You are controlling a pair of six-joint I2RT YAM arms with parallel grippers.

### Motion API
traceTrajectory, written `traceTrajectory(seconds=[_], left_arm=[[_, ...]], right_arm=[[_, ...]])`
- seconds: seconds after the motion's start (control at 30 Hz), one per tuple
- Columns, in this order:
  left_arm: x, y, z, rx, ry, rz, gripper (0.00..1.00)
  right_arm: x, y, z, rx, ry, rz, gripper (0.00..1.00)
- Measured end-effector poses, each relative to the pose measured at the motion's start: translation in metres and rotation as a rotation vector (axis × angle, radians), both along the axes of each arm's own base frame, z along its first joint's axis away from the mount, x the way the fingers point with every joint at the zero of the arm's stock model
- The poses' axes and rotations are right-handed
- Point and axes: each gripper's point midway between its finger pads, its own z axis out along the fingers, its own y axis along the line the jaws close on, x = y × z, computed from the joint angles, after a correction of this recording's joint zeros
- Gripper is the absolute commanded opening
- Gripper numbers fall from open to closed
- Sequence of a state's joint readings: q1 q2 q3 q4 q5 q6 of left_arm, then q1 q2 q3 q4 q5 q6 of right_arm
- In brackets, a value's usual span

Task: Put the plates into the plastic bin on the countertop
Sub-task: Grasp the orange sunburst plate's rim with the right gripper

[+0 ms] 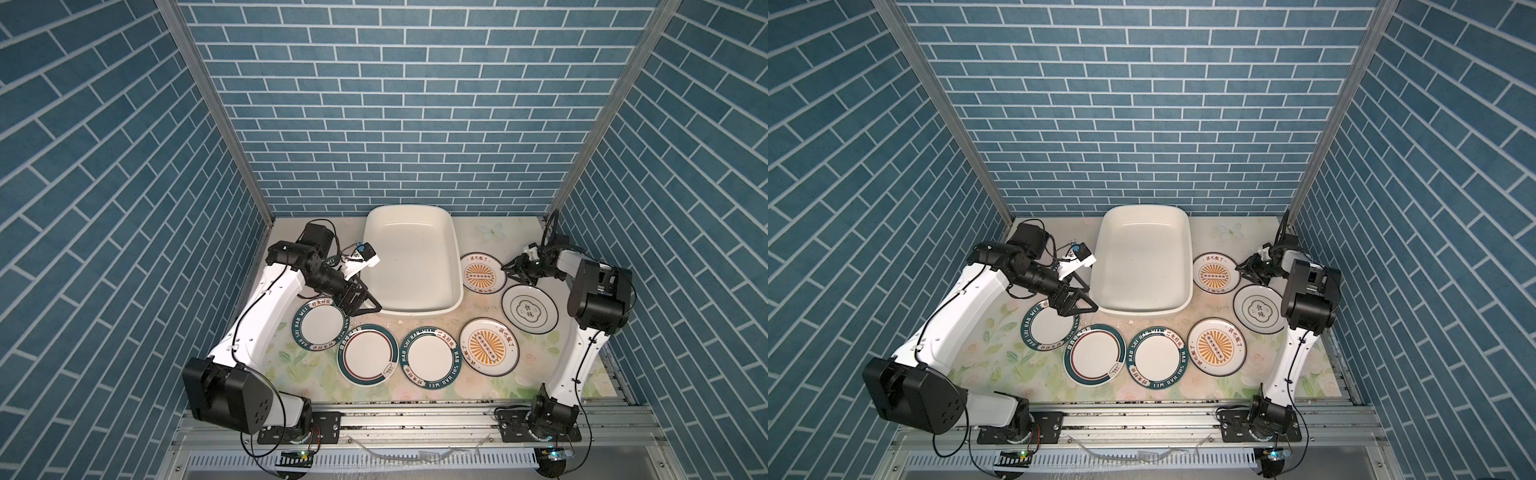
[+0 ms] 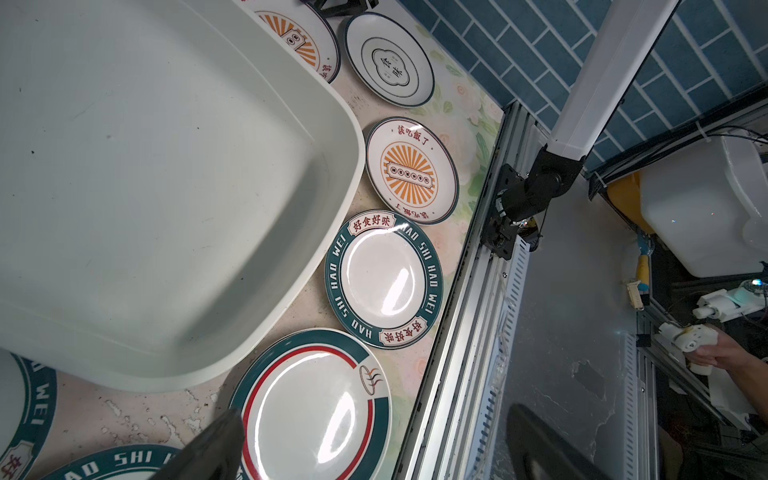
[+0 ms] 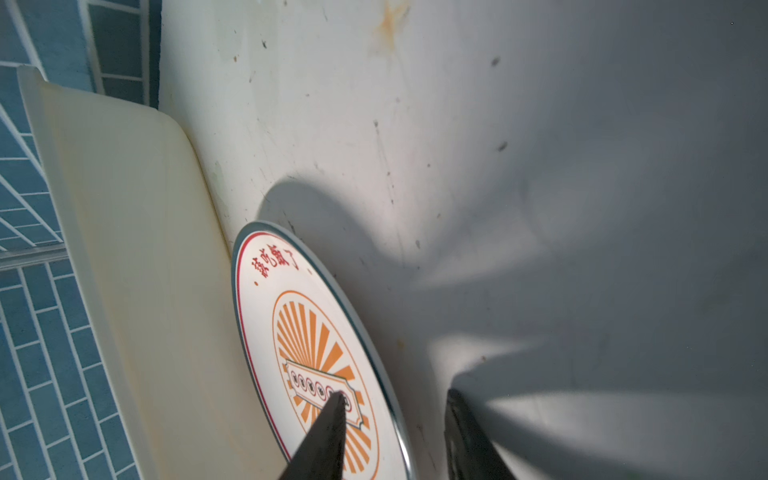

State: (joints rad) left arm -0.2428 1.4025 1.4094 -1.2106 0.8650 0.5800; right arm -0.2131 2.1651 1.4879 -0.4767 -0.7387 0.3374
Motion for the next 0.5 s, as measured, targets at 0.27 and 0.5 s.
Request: traceTrajectory(seconds=[0.27,0.5], left_arm=[[-0.0014,-0.0019,0.0019,-0.015,0.005,-0.006,1.0],[-0.0026,-0.0035,0.0027,-0.021,0.007,-0.011,1.0]], right_arm=[[-0.0019,0.0082,-0.0015,-0.01,0.01,0.023,0.34],[-0.0021,0.0109,-0.0038,-0.004,0.008,0.037,0.3]])
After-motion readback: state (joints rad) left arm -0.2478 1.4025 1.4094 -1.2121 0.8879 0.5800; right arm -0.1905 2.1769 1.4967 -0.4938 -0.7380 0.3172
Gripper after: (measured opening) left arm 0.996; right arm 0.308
